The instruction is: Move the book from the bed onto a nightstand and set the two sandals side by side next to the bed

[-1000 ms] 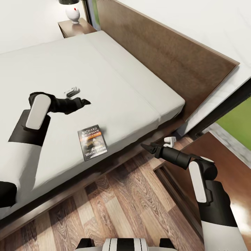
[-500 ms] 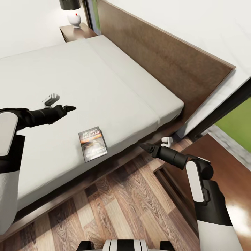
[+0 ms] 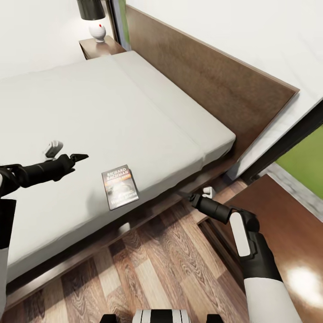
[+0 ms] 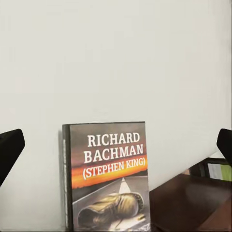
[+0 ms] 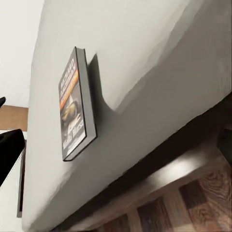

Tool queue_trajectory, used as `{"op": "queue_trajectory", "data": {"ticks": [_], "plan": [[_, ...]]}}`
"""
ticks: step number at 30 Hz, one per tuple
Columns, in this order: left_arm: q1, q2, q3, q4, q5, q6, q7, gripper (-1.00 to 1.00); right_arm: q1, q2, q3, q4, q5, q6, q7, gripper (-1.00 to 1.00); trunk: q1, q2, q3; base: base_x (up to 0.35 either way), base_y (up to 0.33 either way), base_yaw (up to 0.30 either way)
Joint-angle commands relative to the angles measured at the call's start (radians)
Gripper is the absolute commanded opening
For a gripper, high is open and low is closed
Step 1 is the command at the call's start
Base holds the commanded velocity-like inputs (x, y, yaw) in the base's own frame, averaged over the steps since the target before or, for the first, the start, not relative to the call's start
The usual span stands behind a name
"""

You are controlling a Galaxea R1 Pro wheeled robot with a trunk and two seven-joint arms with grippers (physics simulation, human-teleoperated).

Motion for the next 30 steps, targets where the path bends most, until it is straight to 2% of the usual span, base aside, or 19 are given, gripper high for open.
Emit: {"op": "queue_trajectory", "data": {"ticks": [1, 4, 7, 13, 21, 30], "plan": [[0.0, 0.0, 0.001, -0.001, 0.011, 0.002, 0.01, 1.0, -0.001, 0.001, -0.003, 0.0, 0.0, 0.006, 0.004, 1.0, 0.004, -0.008, -0.002, 0.0, 0.0, 0.0], [0.023, -0.005, 0.004, -0.002, 0.032, 0.002, 0.005, 1.0, -0.012, 0.009, -0.046, 0.058, -0.009, 0.0, -0.018, 1.0, 0.015, -0.029, -0.007, 0.0, 0.0, 0.0], [0.04, -0.008, 0.002, -0.002, 0.042, 0.001, 0.004, 1.0, -0.017, 0.022, -0.069, 0.091, -0.018, -0.017, -0.03, 1.0, 0.027, -0.05, -0.011, 0.0, 0.0, 0.0], [0.083, -0.01, 0.001, -0.002, 0.05, 0.0, 0.002, 1.0, -0.021, 0.036, -0.086, 0.117, -0.027, -0.04, -0.04, 1.0, 0.05, -0.092, -0.02, 0.0, 0.0, 0.0], [0.112, -0.016, 0.001, -0.003, 0.053, 0.0, -0.003, 1.0, -0.022, 0.042, -0.093, 0.135, -0.03, -0.048, -0.044, 1.0, 0.081, -0.148, -0.033, 0.0, 0.0, 0.0], [0.138, -0.022, 0.005, -0.003, 0.054, 0.001, -0.022, 1.0, -0.023, 0.045, -0.093, 0.149, -0.045, -0.052, -0.044, 1.0, 0.081, -0.148, -0.018, 0.0, 0.0, 0.0]]}}
